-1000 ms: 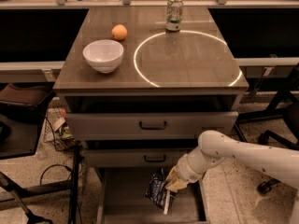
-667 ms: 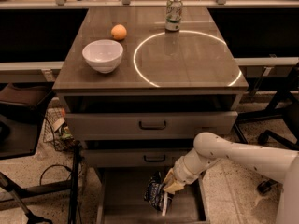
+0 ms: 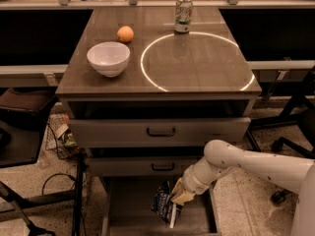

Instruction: Place blue chip bag into bottom drawer

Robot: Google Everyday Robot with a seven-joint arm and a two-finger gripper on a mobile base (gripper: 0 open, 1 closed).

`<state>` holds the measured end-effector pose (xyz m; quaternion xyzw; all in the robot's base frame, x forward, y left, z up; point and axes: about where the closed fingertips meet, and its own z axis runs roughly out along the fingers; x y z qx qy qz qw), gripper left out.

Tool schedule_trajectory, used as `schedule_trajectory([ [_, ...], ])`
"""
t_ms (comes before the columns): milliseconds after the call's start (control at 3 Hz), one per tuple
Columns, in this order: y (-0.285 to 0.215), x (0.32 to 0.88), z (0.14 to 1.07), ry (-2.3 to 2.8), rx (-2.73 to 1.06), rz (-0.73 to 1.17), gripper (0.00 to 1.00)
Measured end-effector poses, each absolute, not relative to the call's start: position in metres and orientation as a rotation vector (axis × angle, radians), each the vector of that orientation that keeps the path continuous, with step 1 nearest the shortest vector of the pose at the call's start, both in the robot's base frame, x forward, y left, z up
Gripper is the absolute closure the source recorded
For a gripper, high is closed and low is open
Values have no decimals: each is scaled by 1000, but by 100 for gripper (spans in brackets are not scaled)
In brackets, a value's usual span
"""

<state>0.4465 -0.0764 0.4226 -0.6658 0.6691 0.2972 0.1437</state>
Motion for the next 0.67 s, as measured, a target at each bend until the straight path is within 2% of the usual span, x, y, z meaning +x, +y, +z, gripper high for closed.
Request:
schedule_trajectory([
  [333,-75,445,421,1928,-1922,863,28],
  [667,-74,444,420,1927,-1924,867,4],
])
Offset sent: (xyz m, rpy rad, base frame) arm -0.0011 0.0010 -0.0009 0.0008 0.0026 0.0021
